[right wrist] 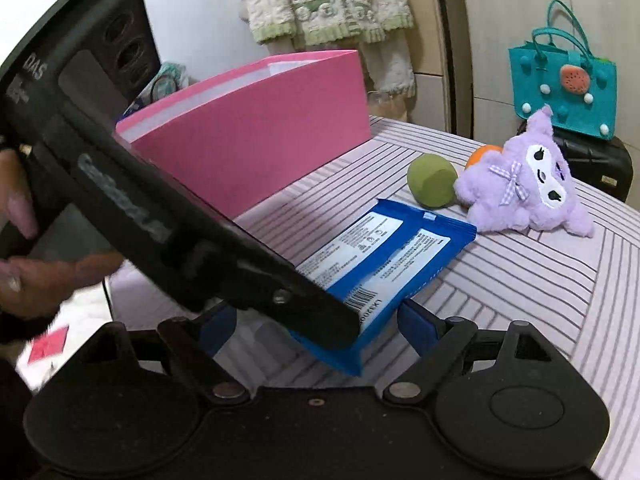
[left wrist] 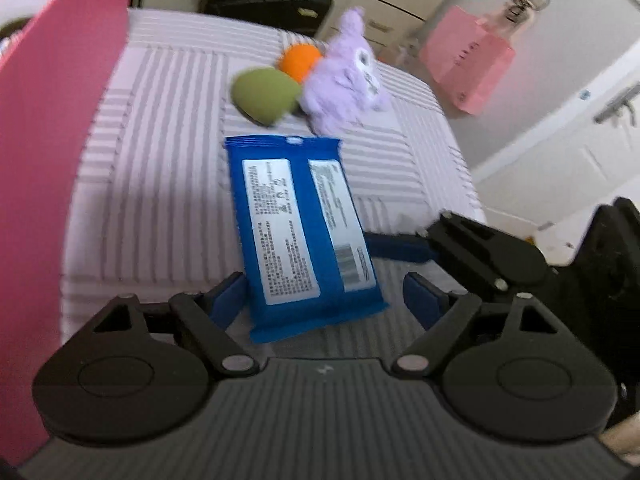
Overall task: Organize soft objects
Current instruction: 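Close the left tool on the blue wipes packet while the right tool grips its other end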
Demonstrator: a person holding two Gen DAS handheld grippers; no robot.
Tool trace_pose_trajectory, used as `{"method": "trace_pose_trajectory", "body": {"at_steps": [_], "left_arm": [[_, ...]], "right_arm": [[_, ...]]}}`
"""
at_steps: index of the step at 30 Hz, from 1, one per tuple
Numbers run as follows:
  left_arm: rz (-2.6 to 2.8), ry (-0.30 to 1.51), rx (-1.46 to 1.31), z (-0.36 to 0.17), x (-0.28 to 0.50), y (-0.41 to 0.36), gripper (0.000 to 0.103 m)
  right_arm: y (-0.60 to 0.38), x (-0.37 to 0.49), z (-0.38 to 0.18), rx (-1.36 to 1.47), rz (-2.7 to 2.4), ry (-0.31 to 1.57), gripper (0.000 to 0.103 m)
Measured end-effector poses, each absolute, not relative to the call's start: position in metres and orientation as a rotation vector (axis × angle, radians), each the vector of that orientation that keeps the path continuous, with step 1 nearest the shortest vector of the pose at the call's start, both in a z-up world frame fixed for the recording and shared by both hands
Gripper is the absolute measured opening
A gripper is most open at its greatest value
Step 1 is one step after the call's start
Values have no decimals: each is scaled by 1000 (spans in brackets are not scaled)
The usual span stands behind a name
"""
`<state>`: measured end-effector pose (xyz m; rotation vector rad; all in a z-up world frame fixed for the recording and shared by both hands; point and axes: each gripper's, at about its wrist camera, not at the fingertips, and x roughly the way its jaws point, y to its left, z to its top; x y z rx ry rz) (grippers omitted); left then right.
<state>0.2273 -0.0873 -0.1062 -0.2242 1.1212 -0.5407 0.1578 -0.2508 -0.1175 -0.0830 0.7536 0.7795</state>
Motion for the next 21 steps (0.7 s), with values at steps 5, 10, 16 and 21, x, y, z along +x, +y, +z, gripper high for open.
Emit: {"method": "trace_pose_trajectory", "body": {"at_steps": [5,10,16,21], "left_arm": [[-620,1137,-220,-104,208,-91,66],[-524,1039,-143,-104,209,-89,64],[-450,998,-123,-107,221,-83,64],[-465,976,-121,-109,217,-88,58]], "right_arm": [[-262,142,-115,-139,730,747,91],[-266,142,-112,-130,695,737,91],[-256,154,-117,-103,678,759,91],[-251,154,-122,-96,661,746,93]]}}
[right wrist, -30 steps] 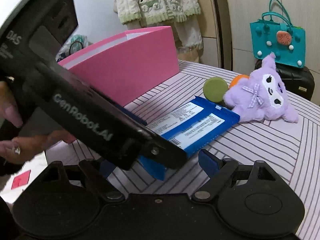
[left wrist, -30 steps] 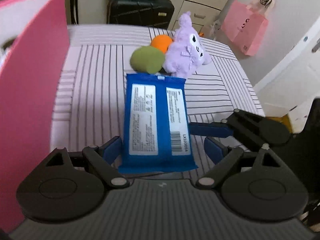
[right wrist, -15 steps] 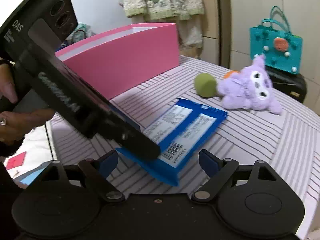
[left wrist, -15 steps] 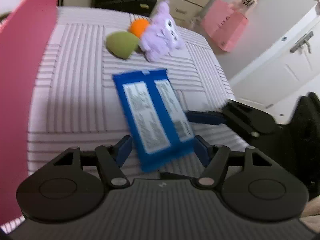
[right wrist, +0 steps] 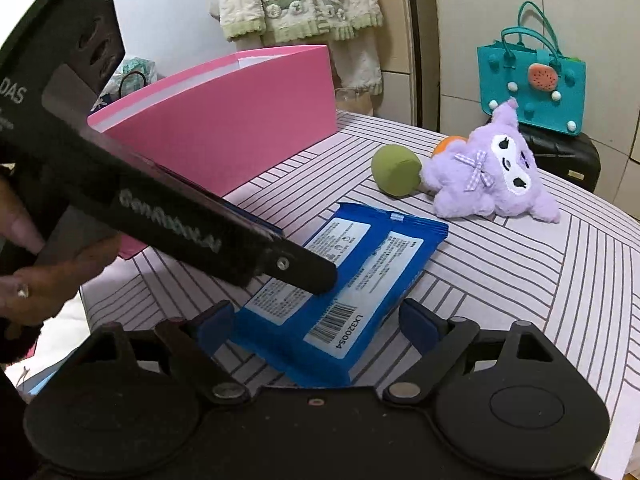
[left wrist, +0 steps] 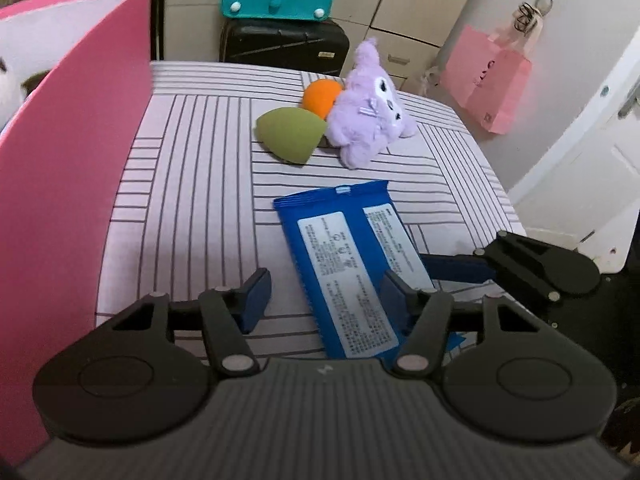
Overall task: Organize soft objects
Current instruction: 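Close the left tool on the blue wipes packet while the right tool grips its other end, then lift the wipes packet with both tools and carry it over the pink box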
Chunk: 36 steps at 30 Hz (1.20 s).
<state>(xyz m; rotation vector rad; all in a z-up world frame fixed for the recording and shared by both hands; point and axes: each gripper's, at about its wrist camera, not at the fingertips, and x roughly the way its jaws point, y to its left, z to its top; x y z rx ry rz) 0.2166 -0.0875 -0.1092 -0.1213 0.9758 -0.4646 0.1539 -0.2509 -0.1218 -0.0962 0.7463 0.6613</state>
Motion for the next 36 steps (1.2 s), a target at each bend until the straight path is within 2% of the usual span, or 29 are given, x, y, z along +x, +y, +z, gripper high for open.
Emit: {"method": "trace_pose_trajectory", "body": {"at_steps": [4,7,11,23,28,29,30,31,33,36], "left_arm": [[-462,940,-58,-111,208,-96,56],[-455,918,-44,-112,203,-98,47],[-501,937,-74,-112,203,-101,47],[-427,966,-159,-112,206,-104,47],[-436,980,-188,-111,207,-102,45],[-452,984,-210,-112,208,-100,44],[-461,986,-206,-112,208,-100,43],[-463,987,-186,-111,206,-102,43],[-468,993,-173,-109,202,-105,43],[-492,1014,-191,-108,199,-104,42]], "right_arm": [[-245,150,-124,-180,689,736,95],[-247,154,-124,-189,714,739,98],[-247,161,-125,-182,737,726,101],[-243,151,-128,-145,683,699,95],[-248,148,-125,-96,655,685,79],[-249,148,-124,-87,658,689,78],[-249,149,-123,-72,657,694,74],[-249,149,-122,-70,634,688,64],[-248,148,-118,-70,616,690,59],[-247,147,-116,-65,613,704,59]]}}
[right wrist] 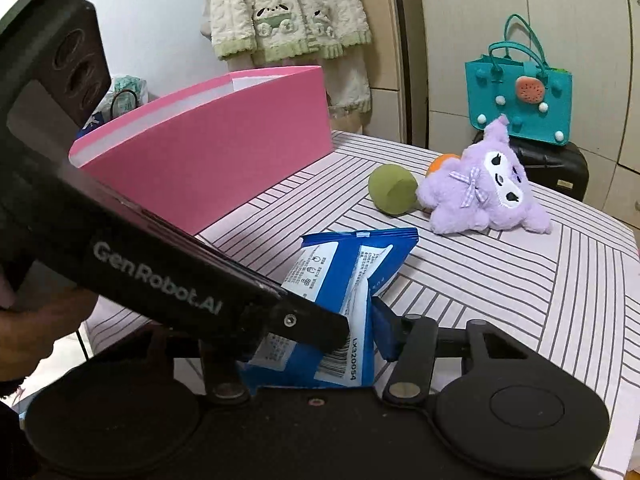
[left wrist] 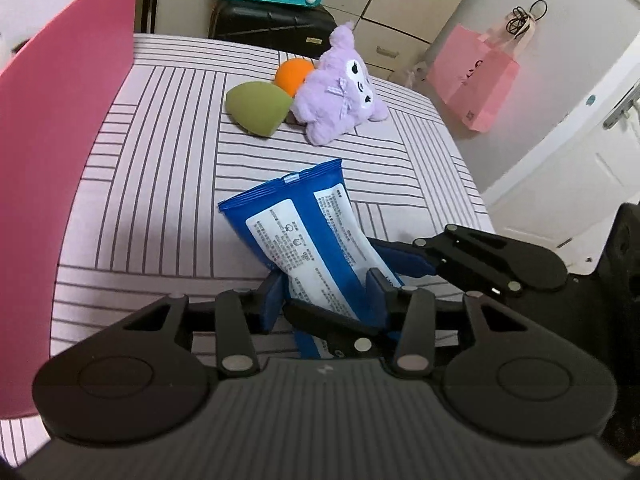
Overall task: Organize soft objects
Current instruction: 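Lift the wipes packet with both tools and carry it over the pink box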
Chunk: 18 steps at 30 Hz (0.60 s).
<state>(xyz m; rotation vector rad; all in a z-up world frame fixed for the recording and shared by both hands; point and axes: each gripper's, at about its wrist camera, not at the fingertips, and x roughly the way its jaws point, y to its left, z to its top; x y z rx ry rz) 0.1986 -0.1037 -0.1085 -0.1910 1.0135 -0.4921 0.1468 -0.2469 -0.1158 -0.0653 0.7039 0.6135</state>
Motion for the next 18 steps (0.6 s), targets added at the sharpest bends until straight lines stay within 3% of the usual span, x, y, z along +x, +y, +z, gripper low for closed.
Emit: {"method": "trace_pose_trajectory", "body": {"at_steps": [18], "left_arm": [[-608,1059,-174,-67,157,-80,42]], "right_arm": [[-223,103,-65,-99,586,819,62]]}}
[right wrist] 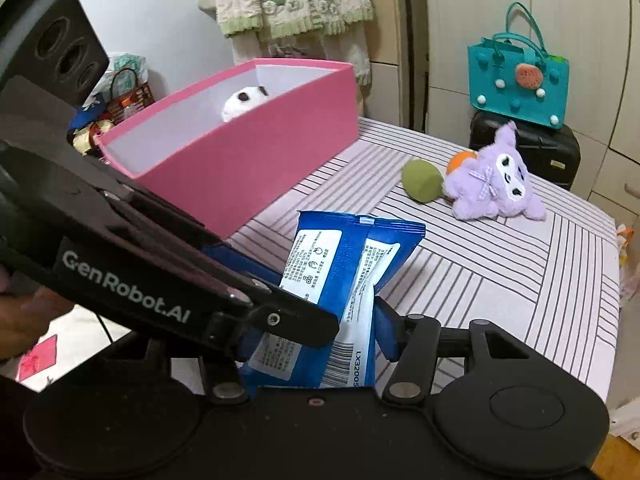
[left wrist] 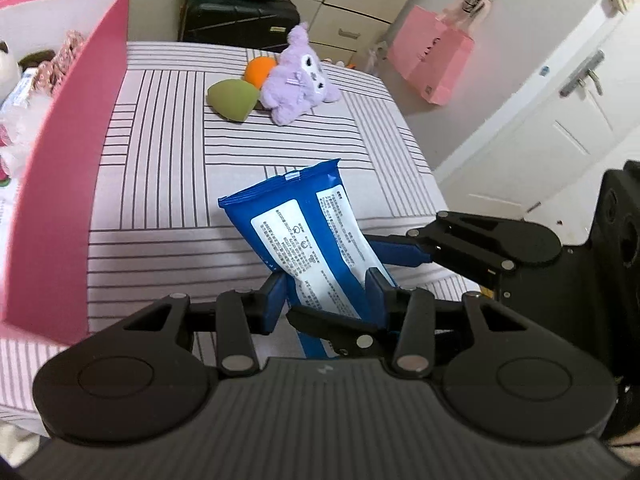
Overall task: Organize soft objects
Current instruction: 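Lift the wipes packet with both tools and carry it over the pink box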
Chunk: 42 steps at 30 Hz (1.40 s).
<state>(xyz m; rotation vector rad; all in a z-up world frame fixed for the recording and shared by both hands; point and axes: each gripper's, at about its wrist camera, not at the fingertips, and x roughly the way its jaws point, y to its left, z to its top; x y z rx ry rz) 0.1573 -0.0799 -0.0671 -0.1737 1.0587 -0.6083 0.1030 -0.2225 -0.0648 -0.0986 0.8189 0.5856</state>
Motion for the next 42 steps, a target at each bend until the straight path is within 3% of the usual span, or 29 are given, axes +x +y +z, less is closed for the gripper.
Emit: {"method": "trace_pose_trajectory", "body": {"at_steps": [23,42], "left_arm": [[-591,881,-182,24,92,16,42],[-376,731,-289,50,135,106,42]], "right_arm": [[-153,79,15,-106,792,727,62],[-69,169,52,-258,1026,644,62]]}}
